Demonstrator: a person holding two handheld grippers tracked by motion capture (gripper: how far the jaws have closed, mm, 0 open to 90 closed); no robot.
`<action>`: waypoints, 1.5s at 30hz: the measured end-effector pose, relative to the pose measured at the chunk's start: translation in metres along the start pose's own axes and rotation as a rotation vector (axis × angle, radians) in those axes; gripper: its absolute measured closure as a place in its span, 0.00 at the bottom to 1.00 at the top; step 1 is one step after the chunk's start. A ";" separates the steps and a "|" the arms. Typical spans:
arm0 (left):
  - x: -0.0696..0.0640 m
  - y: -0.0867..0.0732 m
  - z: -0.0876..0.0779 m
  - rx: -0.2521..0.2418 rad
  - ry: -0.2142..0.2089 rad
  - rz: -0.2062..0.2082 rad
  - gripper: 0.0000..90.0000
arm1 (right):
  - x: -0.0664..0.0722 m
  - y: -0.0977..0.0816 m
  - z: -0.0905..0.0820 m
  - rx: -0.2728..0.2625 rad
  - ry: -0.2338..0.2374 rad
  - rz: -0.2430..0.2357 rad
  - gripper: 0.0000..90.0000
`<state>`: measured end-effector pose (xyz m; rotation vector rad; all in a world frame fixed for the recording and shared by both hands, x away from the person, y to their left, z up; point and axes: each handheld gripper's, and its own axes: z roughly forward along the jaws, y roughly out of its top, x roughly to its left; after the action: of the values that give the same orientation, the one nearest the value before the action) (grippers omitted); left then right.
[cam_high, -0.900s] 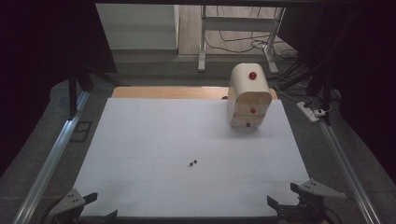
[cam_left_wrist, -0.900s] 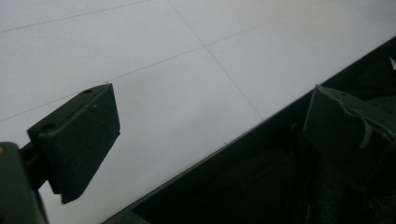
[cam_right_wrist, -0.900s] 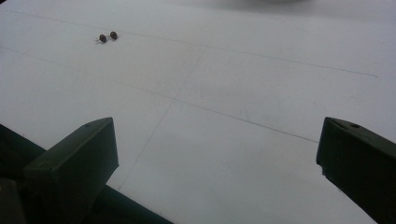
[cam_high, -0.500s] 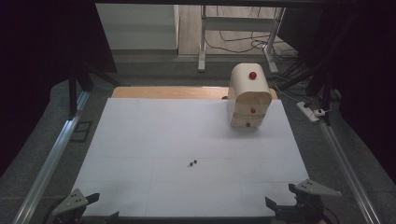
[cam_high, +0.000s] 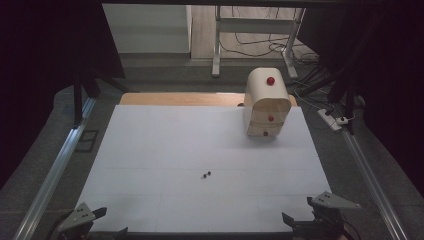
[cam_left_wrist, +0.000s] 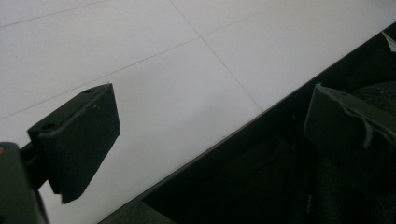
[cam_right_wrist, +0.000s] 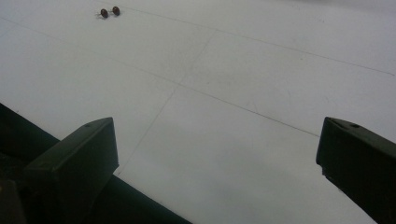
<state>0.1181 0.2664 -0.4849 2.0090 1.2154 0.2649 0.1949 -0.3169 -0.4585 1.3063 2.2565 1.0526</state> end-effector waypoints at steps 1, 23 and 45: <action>0.000 0.000 0.000 0.002 0.001 0.001 0.05 | 0.000 0.000 0.000 -0.002 0.000 0.000 0.00; 0.000 -0.002 -0.001 0.006 0.013 -0.009 0.05 | 0.005 0.008 0.002 -0.012 0.015 -0.037 0.00; 0.000 -0.002 -0.001 0.010 0.011 -0.014 0.05 | 0.014 0.027 0.008 -0.055 0.038 -0.087 0.00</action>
<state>0.1168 0.2676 -0.4857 2.0095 1.2397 0.2635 0.2087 -0.2932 -0.4431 1.1650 2.2731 1.1092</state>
